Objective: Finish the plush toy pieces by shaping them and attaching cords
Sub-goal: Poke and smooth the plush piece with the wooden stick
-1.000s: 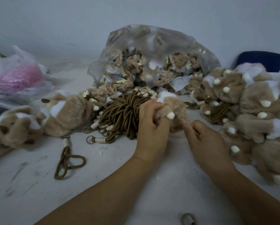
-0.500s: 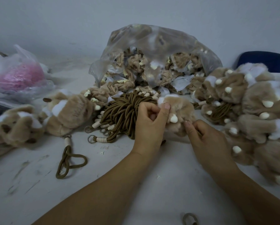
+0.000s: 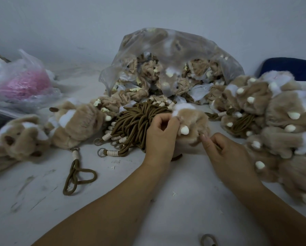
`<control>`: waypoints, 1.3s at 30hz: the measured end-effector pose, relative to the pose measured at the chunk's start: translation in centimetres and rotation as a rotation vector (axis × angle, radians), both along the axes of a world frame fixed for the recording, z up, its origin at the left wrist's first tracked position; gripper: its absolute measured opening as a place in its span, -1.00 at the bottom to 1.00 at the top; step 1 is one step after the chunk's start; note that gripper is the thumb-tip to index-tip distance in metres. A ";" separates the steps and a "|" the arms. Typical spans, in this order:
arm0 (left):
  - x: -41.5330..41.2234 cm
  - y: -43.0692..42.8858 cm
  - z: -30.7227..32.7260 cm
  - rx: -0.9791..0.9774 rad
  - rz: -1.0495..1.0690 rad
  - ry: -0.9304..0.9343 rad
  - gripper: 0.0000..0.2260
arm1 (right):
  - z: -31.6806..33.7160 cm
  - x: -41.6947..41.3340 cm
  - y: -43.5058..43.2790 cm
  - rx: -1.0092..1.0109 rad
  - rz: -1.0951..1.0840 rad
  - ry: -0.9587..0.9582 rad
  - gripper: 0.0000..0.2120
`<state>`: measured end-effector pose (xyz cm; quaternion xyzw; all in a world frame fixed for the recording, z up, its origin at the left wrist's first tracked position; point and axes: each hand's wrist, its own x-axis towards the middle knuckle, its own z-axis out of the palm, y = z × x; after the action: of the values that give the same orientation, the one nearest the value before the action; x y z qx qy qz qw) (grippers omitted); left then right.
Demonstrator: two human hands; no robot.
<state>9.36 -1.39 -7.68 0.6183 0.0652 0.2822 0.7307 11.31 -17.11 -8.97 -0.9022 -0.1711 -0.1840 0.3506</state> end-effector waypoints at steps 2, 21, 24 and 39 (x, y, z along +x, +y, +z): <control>0.1 0.2 0.1 0.012 0.020 -0.011 -0.88 | 0.2 0.1 -0.3 -0.011 -0.001 -0.008 -0.47; -0.8 -0.6 0.9 0.076 -0.002 0.010 -0.79 | 0.3 0.0 -0.1 -0.083 0.010 -0.012 -0.51; -1.0 -0.8 0.9 0.126 0.048 -0.064 -0.80 | 0.3 -0.1 -0.1 -0.077 -0.023 -0.004 -0.45; -0.6 -0.6 0.3 0.297 0.183 -0.173 -0.86 | 0.7 0.0 -0.3 0.004 0.026 0.043 -0.52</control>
<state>8.75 -1.98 -7.41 0.6842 0.0157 0.4060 0.6057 11.27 -17.40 -8.28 -0.9030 -0.1747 -0.1603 0.3583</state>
